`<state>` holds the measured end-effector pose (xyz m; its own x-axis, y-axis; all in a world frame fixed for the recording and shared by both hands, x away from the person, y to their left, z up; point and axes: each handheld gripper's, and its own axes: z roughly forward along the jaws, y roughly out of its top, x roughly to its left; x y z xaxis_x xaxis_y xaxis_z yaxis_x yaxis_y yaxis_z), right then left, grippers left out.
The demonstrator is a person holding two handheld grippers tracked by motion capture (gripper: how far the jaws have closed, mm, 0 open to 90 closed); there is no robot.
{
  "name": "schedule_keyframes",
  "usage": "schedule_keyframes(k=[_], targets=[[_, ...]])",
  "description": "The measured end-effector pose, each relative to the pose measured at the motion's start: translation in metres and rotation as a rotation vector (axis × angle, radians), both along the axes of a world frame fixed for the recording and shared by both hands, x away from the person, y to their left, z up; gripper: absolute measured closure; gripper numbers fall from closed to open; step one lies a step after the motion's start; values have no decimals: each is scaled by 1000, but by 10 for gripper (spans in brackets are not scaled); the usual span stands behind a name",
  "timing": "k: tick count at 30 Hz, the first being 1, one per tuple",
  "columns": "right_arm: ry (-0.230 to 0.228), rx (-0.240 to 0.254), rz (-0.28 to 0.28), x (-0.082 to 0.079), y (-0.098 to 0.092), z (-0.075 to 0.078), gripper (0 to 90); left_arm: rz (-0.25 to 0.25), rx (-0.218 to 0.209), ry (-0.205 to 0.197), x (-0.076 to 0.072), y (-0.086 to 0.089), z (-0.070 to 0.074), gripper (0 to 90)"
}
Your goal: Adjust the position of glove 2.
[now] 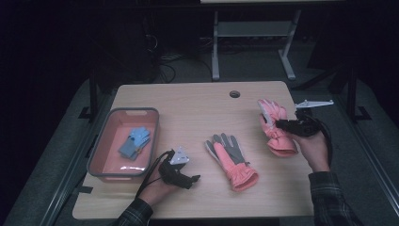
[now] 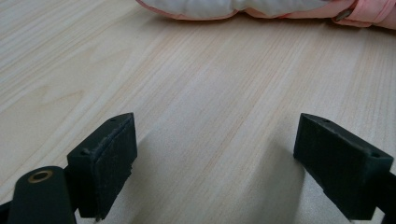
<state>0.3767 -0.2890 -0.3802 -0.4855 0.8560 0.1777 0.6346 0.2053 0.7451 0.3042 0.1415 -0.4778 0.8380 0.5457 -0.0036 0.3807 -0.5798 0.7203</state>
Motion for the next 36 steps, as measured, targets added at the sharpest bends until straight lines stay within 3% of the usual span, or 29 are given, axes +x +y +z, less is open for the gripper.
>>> schedule_keyframes(k=[17,30,36], targets=[[34,-9,122,-35,44,15,856,-1,0,-2,0,0,0,128],[24,-1,238,-48,89,22,855,4,-5,6,0,0,0,128],[34,5,261,-51,101,19,855,3,-4,5,0,0,0,128]])
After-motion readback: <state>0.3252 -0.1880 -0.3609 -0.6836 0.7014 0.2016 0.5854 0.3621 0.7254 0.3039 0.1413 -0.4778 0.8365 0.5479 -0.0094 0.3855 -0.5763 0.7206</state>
